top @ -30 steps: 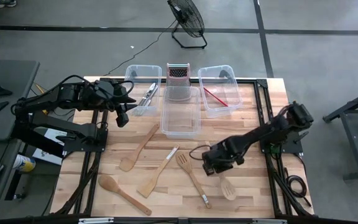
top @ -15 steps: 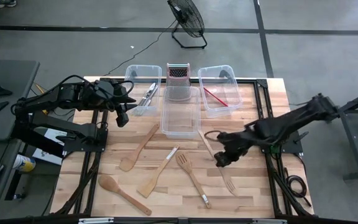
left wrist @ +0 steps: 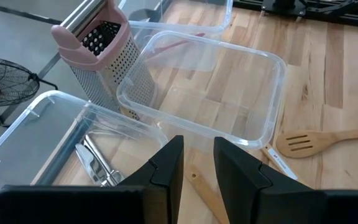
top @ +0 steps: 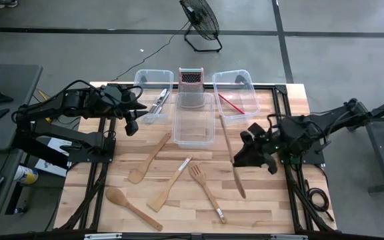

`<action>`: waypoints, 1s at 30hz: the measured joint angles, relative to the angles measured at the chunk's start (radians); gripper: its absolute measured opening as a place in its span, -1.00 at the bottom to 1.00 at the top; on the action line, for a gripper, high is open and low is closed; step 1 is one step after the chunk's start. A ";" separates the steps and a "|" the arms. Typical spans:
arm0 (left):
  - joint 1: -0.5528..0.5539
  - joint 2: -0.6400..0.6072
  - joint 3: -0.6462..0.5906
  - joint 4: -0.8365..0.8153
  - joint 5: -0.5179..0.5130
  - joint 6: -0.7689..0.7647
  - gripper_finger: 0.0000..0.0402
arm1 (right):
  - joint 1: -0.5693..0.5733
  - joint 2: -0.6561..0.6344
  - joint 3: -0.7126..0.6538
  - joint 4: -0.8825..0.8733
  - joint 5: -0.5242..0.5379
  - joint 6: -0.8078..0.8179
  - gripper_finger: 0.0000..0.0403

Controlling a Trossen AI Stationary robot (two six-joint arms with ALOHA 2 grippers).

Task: Pick & Place Kitchen Items
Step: Put the brown serving spoon into the middle transparent bin

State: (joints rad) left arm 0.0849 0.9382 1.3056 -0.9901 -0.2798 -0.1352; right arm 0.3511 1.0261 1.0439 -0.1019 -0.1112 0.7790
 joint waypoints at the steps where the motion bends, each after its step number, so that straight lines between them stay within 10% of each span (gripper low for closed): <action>1: 0.000 0.000 0.000 0.000 0.000 0.000 -0.56 | 0.000 0.000 0.000 0.025 -0.007 -0.022 -0.66; 30: 0.000 0.000 0.000 0.000 0.001 -0.003 -0.56 | 0.000 0.000 0.000 0.188 -0.049 -0.130 -0.66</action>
State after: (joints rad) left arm 0.0849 0.9382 1.3056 -0.9901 -0.2787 -0.1387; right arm 0.3508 1.0256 1.0439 0.0864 -0.1601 0.6491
